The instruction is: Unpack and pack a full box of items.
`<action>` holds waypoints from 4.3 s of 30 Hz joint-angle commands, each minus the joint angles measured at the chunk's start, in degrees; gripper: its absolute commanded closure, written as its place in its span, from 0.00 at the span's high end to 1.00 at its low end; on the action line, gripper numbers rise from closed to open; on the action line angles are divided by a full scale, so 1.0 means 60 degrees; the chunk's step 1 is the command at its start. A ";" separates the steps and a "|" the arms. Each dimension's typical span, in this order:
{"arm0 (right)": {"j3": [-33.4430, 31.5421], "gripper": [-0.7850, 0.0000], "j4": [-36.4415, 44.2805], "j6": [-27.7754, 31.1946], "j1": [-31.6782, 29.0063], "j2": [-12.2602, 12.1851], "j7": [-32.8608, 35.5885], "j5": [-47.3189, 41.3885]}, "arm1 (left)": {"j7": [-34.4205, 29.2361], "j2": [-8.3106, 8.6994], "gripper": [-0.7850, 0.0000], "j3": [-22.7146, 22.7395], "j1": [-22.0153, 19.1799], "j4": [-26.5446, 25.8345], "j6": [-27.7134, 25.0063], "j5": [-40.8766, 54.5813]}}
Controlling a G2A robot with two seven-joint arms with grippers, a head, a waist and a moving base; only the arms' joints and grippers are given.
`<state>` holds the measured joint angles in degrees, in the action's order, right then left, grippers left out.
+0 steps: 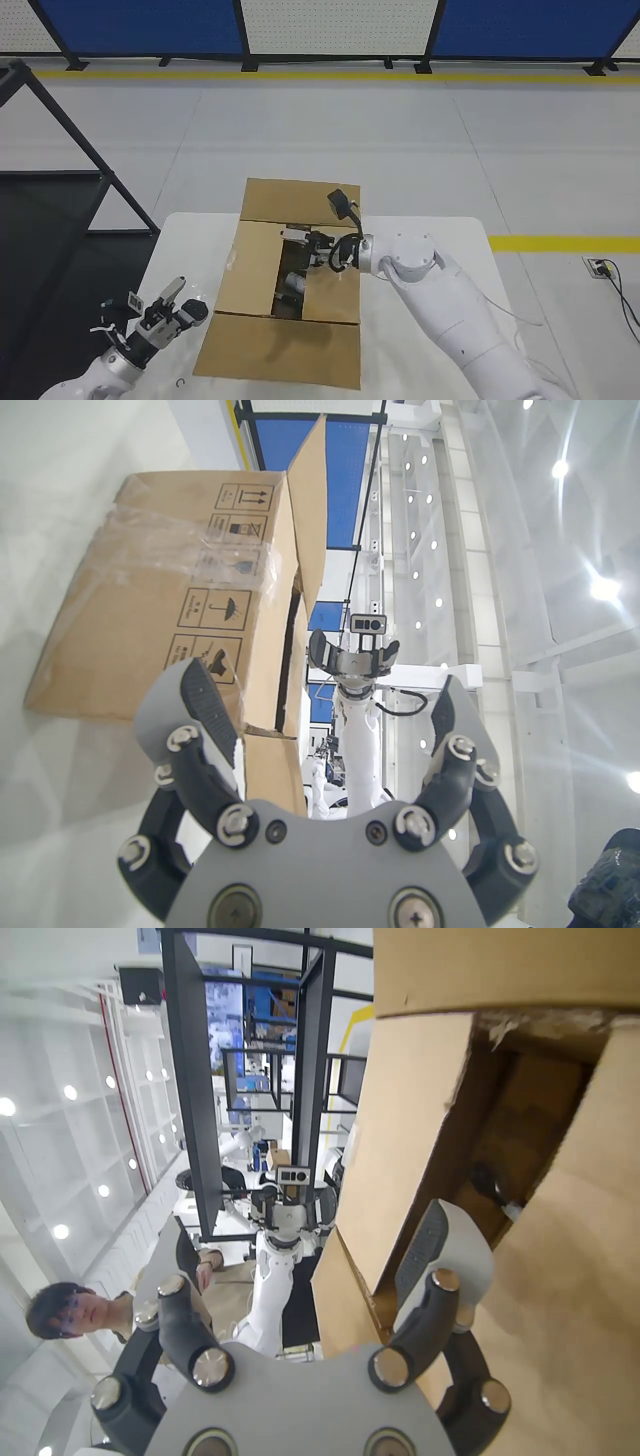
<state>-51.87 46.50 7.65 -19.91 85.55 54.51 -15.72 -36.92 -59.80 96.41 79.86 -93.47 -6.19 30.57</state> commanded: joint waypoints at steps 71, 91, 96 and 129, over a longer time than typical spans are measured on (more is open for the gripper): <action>0.2384 1.00 -0.1651 0.2175 0.1445 0.2554 -0.1052 -0.1598 | -0.0645 -0.0160 1.00 0.2917 0.1713 -0.0152 -0.0486 0.4304; 0.2589 1.00 -0.1444 0.2456 0.0951 0.2883 -0.1918 -0.1270 | -0.0218 -0.0226 1.00 0.2856 0.1627 -0.0731 -0.0407 0.4345; 0.2833 1.00 -0.2076 0.2547 0.1133 0.3284 -0.2107 -0.1266 | -0.0354 -0.0281 1.00 0.2889 0.1779 -0.1002 -0.0364 0.4776; 0.2494 1.00 -0.4712 0.3144 0.1729 0.4439 -0.0967 -0.1452 | -0.0443 -0.0496 1.00 0.2181 0.1607 -0.1153 0.0023 0.4818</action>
<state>-36.83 18.35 26.89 -9.53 112.12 48.57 -24.55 -38.61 -62.71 109.17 89.27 -100.11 -5.83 57.88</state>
